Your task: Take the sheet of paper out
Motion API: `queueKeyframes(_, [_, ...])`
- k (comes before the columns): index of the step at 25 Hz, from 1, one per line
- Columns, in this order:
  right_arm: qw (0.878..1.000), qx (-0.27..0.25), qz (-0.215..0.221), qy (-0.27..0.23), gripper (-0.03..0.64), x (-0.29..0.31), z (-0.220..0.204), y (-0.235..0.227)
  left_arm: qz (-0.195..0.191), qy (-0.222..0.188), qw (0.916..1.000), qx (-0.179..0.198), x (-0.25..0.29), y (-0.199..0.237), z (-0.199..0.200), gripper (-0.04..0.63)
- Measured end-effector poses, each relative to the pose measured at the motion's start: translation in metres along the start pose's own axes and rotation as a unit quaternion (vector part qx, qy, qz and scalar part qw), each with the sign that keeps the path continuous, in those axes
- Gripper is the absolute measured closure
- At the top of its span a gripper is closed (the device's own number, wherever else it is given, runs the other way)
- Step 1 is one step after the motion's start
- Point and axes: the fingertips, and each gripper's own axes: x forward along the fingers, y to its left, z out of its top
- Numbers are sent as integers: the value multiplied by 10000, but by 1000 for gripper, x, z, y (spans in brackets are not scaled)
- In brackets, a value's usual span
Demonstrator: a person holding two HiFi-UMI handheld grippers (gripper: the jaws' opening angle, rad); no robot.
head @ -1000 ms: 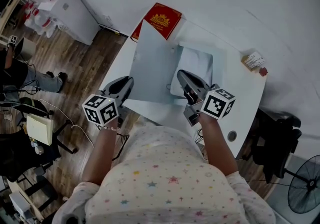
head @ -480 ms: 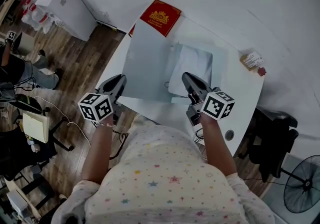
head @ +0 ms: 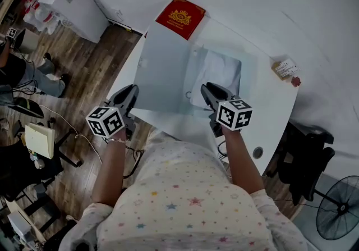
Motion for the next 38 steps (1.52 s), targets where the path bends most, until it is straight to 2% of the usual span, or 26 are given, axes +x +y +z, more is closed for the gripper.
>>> queueKeyframes(2, [9997, -120, -107, 159, 503, 9, -6, -6, 9, 6, 10000, -33, 1, 3, -1, 563])
queueKeyframes(6, [9981, -271, -452, 304, 478, 26, -8, -25, 107, 116, 9998, 145, 2, 7, -4, 561])
queueKeyframes(14, [9895, -493, -1258, 515, 422, 67, -7, -66, 167, 167, 9997, -13, 4, 16, -7, 561])
queueKeyframes(24, [9734, -776, -2008, 779, 407, 97, -13, -92, 179, 187, 9996, -106, 5, 17, -7, 561])
queueKeyframes(38, [9629, -928, -2184, 1282, 412, 112, -30, -108, 207, 208, 9994, -166, 9, 16, -6, 561])
